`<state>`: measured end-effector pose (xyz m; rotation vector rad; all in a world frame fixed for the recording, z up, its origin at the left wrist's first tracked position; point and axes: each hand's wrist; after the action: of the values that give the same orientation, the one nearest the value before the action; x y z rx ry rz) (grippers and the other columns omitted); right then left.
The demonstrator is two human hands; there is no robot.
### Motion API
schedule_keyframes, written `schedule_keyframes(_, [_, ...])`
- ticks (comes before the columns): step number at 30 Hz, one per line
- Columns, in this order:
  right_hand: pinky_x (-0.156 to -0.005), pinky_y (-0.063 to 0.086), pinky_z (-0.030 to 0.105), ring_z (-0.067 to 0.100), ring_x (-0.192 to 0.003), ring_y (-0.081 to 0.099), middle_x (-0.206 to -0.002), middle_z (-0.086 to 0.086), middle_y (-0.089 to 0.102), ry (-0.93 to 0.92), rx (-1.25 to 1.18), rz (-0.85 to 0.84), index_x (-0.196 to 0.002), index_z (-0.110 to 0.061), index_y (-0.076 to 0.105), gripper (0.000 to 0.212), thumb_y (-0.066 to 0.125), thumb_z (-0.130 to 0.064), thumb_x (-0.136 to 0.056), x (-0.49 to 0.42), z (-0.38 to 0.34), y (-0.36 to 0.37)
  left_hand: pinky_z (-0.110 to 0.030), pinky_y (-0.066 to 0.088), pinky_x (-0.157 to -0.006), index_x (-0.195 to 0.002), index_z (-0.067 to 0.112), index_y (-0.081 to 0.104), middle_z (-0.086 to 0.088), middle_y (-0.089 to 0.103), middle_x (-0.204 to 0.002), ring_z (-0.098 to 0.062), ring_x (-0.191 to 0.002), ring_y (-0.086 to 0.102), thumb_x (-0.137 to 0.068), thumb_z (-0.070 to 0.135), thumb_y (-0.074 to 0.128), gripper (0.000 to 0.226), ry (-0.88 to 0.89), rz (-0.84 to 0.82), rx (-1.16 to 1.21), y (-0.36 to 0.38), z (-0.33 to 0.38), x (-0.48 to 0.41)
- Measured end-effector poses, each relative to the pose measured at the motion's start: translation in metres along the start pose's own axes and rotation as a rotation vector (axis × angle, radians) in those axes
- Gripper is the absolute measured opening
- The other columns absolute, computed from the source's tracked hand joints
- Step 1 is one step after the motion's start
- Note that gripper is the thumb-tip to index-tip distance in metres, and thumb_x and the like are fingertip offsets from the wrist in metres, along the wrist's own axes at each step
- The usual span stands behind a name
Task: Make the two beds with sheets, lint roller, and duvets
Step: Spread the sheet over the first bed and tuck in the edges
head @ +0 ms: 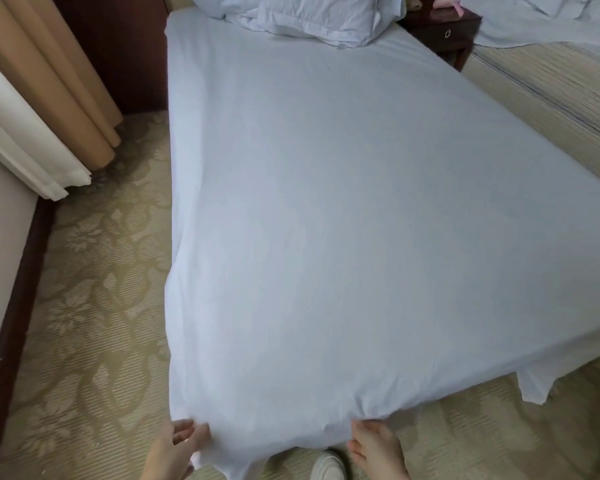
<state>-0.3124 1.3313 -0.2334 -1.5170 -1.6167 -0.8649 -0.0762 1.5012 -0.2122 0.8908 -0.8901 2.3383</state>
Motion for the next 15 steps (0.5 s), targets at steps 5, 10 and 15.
schedule_keyframes(5, [-0.052,0.039,0.024,0.017,-0.049,0.047,-0.055,0.009,0.049,-0.012,0.035,-0.103,-0.065,0.0,0.058,0.021,0.062,0.003,-0.086,0.015,0.011,0.025,-0.031,0.046,-0.065,-0.068,-0.004,0.068,-0.015,0.068,-0.06,-0.03,-0.065,0.064,-0.074,0.009,0.079,0.018,-0.015,-0.043,-0.086,0.003,-0.012,0.009])
schedule_keyframes(10, [-0.035,0.042,0.019,0.013,-0.03,0.045,-0.04,0.009,0.047,-0.061,-0.075,0.002,-0.057,0.004,0.05,0.032,0.056,0.008,-0.088,0.011,0.016,0.041,-0.036,0.051,-0.073,-0.064,0.005,0.066,-0.004,0.068,-0.053,-0.022,-0.059,0.063,-0.081,0.006,0.071,0.018,0.078,0.017,-0.147,0.011,-0.015,0.006])
schedule_keyframes(15, [-0.034,0.044,0.022,0.018,-0.037,0.044,-0.047,0.011,0.049,-0.12,0.039,0.065,-0.055,0.006,0.051,0.034,0.057,0.007,-0.088,0.009,0.028,0.039,-0.027,0.051,-0.064,-0.065,0.006,0.055,0.003,0.061,-0.045,-0.02,-0.059,0.062,-0.085,-0.001,0.063,0.022,0.093,0.042,-0.124,0.011,-0.02,0.012])
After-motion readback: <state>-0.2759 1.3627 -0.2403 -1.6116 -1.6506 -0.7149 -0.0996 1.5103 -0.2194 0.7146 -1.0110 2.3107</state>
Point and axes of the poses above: each hand's wrist, its own x-axis away from the middle knuckle, its own y-axis out of the palm, z = x × y
